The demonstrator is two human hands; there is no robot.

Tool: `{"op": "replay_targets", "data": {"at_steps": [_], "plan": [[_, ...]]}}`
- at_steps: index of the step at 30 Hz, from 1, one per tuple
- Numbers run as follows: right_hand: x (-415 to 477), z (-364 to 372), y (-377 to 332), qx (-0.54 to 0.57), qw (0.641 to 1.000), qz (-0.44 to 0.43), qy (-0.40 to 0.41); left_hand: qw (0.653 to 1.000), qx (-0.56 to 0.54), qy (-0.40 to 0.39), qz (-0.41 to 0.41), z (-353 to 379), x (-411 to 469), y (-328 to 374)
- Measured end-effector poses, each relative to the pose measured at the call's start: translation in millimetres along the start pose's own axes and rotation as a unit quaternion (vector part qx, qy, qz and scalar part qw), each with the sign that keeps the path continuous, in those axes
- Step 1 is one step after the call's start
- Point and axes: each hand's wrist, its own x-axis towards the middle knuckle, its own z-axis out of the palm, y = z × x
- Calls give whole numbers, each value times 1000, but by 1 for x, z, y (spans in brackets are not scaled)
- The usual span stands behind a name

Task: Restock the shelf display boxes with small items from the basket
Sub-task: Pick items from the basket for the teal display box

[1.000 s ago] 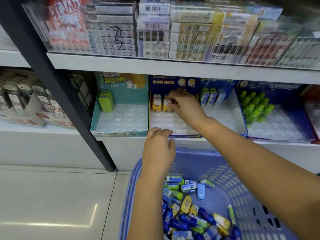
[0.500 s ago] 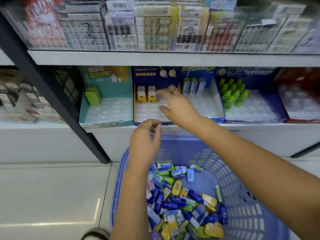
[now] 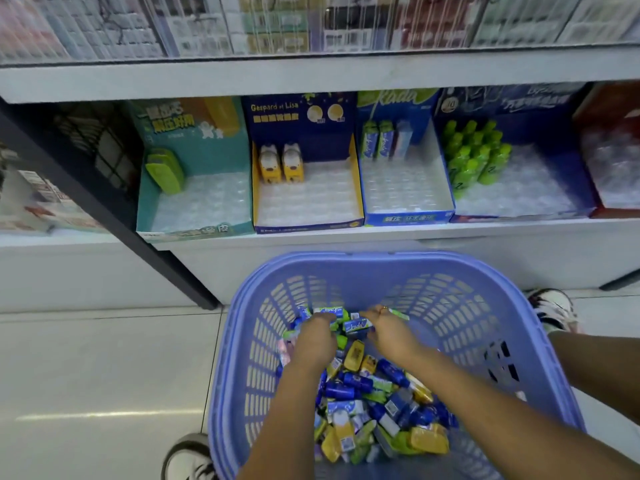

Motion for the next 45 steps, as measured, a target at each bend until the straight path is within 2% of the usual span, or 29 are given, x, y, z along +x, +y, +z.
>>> {"op": "replay_targets", "data": {"at_steps": [3, 11, 17, 20, 22, 25, 28, 30, 32, 34, 36, 39, 42, 45], "plan": [[10, 12, 4, 13, 1000, -1, 11, 999, 32, 40, 12, 11, 11, -5], [26, 25, 15, 16, 999, 23, -36, 983, 123, 135, 19, 26, 23, -17], [21, 17, 15, 93, 994, 63, -3, 975, 173, 139, 31, 26, 25, -20], [15, -14, 11, 80, 992, 77, -57, 976, 171, 130, 36, 23, 24, -18], [10, -37, 7, 106, 990, 55, -76, 986, 130, 106, 12, 20, 22, -11], [-5, -82, -11, 200, 976, -16, -86, 996, -39, 84, 0, 8, 20, 9], [-23, -133, -27, 239, 964, -66, -93, 978, -186, 73, 55, -13, 15, 39], [-37, -166, -31, 242, 962, -97, -84, 967, -233, 57, 87, -32, 7, 62], [-51, -196, -33, 273, 953, -121, -45, 959, -263, 32, 95, -50, 0, 85], [-60, -222, -34, 350, 927, -130, 45, 941, -324, -2, 95, -65, -10, 106], [-60, -243, -36, 404, 888, -127, 180, 899, -426, -39, 90, -79, -23, 125], [-44, -263, -41, 398, 840, -127, 345, 827, -553, -60, 86, -96, -37, 141], [-16, -274, -45, 333, 844, -123, 402, 783, -613, -69, 78, -107, -43, 144], [14, -281, -51, 275, 869, -111, 396, 773, -628, -56, 71, -114, -47, 143]]}}
